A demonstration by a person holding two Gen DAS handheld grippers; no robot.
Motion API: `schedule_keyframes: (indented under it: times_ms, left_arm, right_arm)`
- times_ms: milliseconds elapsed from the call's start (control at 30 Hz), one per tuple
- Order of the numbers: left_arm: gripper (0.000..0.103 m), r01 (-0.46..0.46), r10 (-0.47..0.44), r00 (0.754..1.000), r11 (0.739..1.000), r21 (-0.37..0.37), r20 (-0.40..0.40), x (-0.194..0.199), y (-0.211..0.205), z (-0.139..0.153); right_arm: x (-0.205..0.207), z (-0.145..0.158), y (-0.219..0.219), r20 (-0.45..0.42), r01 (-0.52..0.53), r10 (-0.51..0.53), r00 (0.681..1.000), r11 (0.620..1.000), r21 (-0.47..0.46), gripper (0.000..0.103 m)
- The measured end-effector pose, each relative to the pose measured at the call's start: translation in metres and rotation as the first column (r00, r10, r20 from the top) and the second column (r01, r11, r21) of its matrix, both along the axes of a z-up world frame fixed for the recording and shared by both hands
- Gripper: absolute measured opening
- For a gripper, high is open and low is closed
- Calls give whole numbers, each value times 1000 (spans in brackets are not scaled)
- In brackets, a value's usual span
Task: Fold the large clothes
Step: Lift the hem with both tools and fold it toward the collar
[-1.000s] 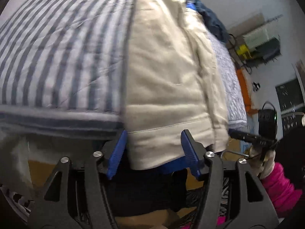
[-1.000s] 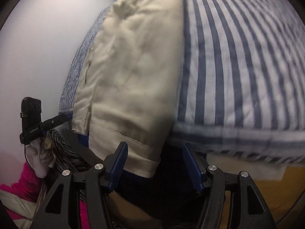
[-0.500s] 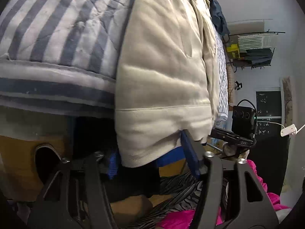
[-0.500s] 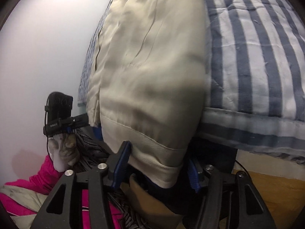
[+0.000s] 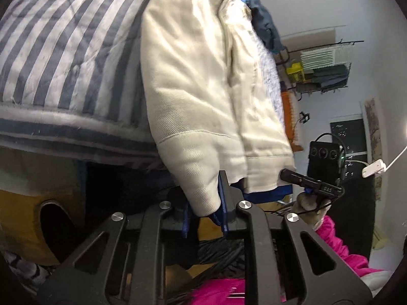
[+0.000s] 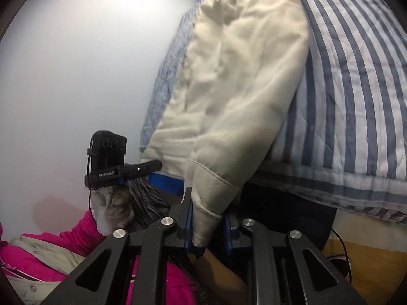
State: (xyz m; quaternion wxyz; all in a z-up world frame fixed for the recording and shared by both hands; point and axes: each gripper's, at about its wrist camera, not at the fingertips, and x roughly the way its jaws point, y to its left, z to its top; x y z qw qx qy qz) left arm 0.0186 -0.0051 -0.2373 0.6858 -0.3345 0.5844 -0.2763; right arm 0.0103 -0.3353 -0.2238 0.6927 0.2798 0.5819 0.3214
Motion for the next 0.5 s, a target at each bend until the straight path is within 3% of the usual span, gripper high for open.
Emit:
schedule_keyframes:
  times_ms: [233, 500]
  left_arm:
    - [15, -34, 38, 997, 998, -56, 71, 14, 3, 37]
    - [14, -87, 97, 979, 994, -62, 177, 59, 5, 76]
  right_arm:
    - [12, 25, -1, 56, 73, -78, 995, 994, 76, 17]
    - [51, 58, -24, 139, 149, -159, 977, 985, 83, 16]
